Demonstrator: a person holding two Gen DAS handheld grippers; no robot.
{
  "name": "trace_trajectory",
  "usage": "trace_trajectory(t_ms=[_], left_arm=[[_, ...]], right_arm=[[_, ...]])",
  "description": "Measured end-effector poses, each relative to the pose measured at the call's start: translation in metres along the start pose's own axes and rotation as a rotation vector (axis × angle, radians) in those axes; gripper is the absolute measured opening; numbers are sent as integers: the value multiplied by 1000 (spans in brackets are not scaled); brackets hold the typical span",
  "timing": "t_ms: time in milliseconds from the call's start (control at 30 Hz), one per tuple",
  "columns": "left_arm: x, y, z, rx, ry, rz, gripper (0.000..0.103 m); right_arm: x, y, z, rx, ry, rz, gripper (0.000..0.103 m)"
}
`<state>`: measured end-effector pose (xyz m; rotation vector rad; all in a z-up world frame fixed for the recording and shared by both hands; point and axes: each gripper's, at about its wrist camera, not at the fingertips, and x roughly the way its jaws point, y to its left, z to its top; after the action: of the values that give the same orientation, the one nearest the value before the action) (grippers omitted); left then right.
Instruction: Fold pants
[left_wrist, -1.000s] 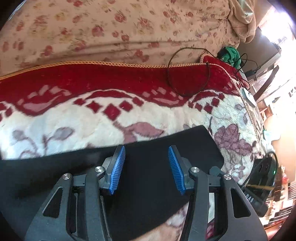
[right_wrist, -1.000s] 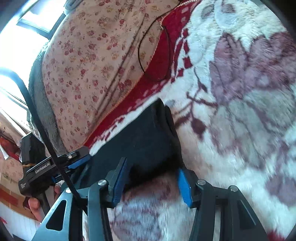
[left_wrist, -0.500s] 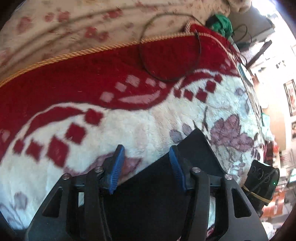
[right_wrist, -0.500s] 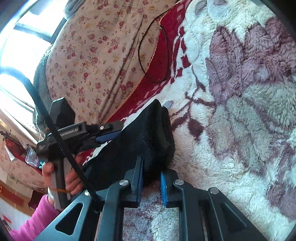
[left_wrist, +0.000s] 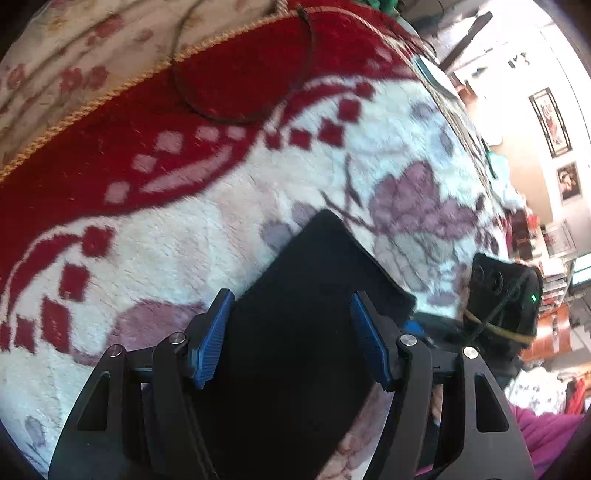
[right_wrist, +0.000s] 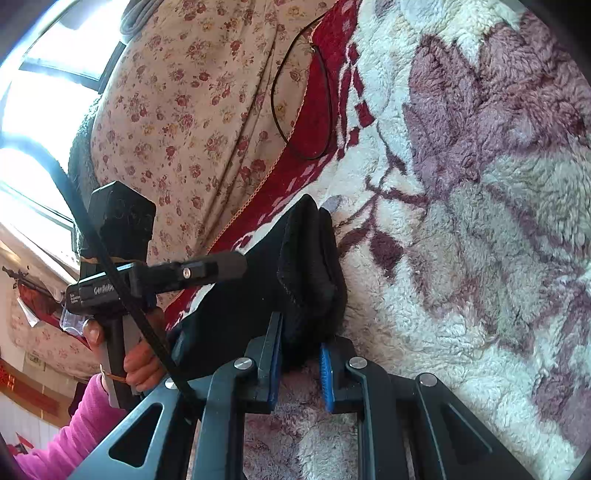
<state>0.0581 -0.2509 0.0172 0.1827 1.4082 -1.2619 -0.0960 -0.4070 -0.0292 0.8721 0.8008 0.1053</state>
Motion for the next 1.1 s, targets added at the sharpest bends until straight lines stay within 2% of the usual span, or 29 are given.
trace_trajectory(t_ms=[67,133,200,267,300,333,400,467,600,700,867,1100], left_arm=[[3,-6,-1,31,39,-38,64],[7,-10,0,71,51,7,63],[10,-3,3,33,40,0,60],[8,3,7,3,26,20,41],[7,7,7,-7,18,38,27],[8,10,7,-14,13,47,24],[6,11,4,2,-3,50,21],[6,6,1,26,-23,83,18],[5,1,0,26,-56,104,14],[-2,0,-1,24,-82,102,12],[-36,-6,-5,34,-154,107,10],[-105,-15,-32,28,-285,100,10]], right_arm=[[0,-1,0,2,0,5,15],[0,-2,-1,-2,-2,11,15],[1,-3,-1,-7,-6,12,15],[0,-4,-1,-11,-7,13,15],[0,-3,-1,-10,-5,14,15],[0,-3,-2,-9,-6,13,15],[-1,1,-3,-32,-15,-2,15],[-1,8,-4,-69,-30,-23,11],[-7,15,-3,-76,-67,21,10],[-14,32,-3,-137,-98,38,10],[-21,61,-3,-196,-115,61,10],[-24,139,-8,-365,-108,131,10]])
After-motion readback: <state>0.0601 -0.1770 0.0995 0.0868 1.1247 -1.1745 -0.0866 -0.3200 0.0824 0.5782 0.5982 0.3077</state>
